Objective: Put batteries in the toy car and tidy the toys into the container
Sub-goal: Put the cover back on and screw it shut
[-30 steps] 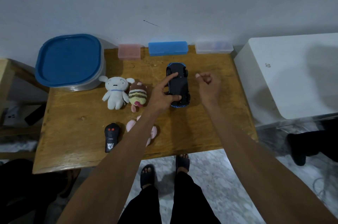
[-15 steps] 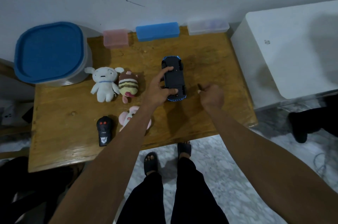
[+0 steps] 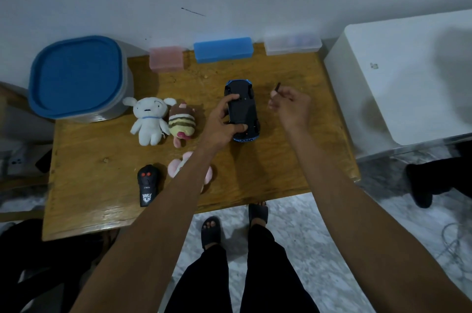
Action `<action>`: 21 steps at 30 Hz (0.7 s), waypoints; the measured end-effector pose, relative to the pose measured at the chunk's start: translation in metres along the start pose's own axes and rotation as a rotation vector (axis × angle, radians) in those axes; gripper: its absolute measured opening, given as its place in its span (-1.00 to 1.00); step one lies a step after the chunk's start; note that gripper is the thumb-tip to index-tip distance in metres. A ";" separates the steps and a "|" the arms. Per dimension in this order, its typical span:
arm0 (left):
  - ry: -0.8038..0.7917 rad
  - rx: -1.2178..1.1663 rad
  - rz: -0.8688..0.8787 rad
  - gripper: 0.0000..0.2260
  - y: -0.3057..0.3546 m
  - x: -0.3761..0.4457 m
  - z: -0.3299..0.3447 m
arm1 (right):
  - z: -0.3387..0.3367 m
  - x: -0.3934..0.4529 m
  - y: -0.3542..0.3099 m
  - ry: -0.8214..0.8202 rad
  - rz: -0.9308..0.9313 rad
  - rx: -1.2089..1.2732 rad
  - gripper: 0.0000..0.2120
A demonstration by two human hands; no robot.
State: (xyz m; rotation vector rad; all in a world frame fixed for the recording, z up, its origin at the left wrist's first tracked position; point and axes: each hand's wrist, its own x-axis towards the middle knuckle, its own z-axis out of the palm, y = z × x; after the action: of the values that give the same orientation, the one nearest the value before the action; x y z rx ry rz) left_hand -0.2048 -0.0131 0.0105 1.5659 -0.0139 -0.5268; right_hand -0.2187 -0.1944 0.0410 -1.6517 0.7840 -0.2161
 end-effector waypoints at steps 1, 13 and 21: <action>0.002 0.004 0.002 -0.31 0.001 0.000 -0.001 | 0.003 0.000 -0.007 -0.018 -0.013 0.064 -0.92; -0.017 0.016 0.039 -0.31 0.011 -0.006 -0.006 | 0.026 -0.012 -0.034 -0.094 -0.094 0.158 -0.87; -0.015 -0.002 0.060 -0.31 0.014 -0.006 -0.008 | 0.031 -0.008 -0.030 -0.113 -0.145 0.098 -0.88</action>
State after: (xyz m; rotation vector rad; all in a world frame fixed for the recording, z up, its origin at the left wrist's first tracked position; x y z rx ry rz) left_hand -0.2032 -0.0045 0.0251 1.5543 -0.0721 -0.4914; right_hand -0.1975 -0.1638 0.0631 -1.6142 0.5611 -0.2572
